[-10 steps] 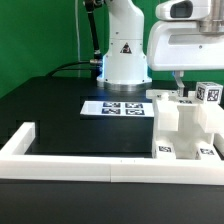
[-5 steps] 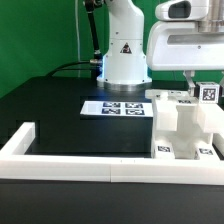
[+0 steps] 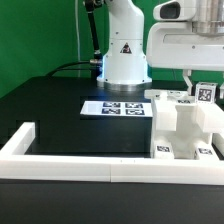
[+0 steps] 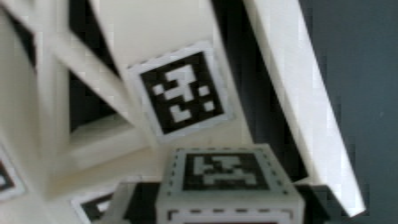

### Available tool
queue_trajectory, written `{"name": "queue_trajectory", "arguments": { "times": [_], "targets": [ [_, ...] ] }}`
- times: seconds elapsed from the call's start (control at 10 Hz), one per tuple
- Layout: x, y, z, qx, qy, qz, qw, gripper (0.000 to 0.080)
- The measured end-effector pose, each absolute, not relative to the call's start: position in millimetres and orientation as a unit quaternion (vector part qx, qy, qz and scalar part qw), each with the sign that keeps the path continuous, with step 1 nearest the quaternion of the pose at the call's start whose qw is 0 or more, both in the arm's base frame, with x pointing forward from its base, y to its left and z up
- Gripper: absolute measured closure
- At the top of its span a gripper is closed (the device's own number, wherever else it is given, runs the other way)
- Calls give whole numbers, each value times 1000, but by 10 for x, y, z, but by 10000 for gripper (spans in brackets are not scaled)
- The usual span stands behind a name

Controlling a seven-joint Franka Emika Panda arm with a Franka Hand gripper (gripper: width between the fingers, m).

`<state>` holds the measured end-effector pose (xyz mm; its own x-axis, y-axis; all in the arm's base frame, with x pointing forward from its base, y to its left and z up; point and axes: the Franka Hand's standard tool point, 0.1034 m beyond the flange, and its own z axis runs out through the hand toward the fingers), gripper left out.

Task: Assemble chair

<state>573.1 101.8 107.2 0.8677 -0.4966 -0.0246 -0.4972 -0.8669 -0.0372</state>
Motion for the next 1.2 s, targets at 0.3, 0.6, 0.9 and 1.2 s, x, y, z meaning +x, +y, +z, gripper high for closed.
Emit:
{"name": "queue_trajectory", "arguments": {
  "times": [0.3,0.6,0.9,1.2],
  "targets": [
    [5735,1012,1069,-931,364,12,29,528],
    [5742,1028,1070,-877,479,16,33,528],
    [5743,1046,1072,-826,562,20,34,528],
    [5743,1049,1072,-815,578,21,34,528]
  ]
}}
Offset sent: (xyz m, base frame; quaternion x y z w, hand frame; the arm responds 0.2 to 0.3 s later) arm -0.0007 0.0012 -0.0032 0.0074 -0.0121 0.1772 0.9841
